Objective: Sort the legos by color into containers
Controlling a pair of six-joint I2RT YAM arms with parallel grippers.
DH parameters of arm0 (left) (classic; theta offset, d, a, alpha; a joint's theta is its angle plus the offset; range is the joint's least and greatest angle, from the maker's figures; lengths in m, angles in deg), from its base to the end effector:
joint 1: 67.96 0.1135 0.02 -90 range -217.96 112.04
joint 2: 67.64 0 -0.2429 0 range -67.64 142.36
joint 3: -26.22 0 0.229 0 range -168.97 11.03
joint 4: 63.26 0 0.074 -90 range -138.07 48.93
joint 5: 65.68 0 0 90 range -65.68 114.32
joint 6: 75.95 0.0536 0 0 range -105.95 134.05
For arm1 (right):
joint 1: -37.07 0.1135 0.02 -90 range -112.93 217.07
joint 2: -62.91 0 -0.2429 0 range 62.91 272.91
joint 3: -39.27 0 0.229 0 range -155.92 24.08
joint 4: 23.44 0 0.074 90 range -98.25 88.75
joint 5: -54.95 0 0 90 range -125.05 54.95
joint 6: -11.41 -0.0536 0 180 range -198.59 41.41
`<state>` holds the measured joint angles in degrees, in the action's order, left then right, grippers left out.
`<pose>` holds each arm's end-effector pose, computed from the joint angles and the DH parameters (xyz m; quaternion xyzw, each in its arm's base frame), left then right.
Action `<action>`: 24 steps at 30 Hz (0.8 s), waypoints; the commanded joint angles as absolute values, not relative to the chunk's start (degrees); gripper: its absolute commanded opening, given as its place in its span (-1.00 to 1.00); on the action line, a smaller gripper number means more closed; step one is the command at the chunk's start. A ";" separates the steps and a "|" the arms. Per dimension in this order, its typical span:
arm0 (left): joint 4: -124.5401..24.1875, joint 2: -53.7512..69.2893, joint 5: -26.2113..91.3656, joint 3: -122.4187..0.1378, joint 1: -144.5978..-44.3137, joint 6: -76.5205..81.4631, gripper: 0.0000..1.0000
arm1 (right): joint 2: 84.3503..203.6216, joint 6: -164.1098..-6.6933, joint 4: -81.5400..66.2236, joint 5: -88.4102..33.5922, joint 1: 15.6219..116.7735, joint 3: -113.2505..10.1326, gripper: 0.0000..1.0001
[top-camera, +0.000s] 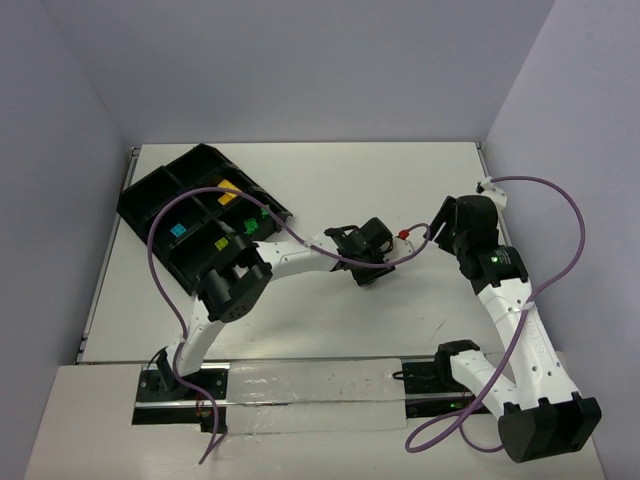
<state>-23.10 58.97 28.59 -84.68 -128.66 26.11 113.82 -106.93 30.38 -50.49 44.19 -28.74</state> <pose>0.2201 -0.4003 0.1410 0.5754 0.7626 -0.1532 0.2526 0.1868 0.0089 0.2942 0.2223 0.8595 0.0209 0.4598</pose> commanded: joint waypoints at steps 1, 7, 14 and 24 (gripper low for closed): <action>-24.18 58.76 26.52 -83.90 -129.13 25.15 -0.48 | 113.53 -106.18 28.49 -51.57 43.93 -30.06 0.47; -24.67 54.91 26.69 -80.81 -126.66 18.86 -1.00 | 113.69 -104.44 28.33 -53.44 43.86 -31.17 0.47; -24.87 44.86 25.12 -77.71 -118.13 4.78 -1.00 | 114.67 -104.29 27.43 -53.47 43.49 -32.22 0.49; -26.22 23.78 5.22 -66.28 -105.29 -6.53 -1.00 | 115.78 -107.15 24.65 -50.68 43.49 -29.91 0.49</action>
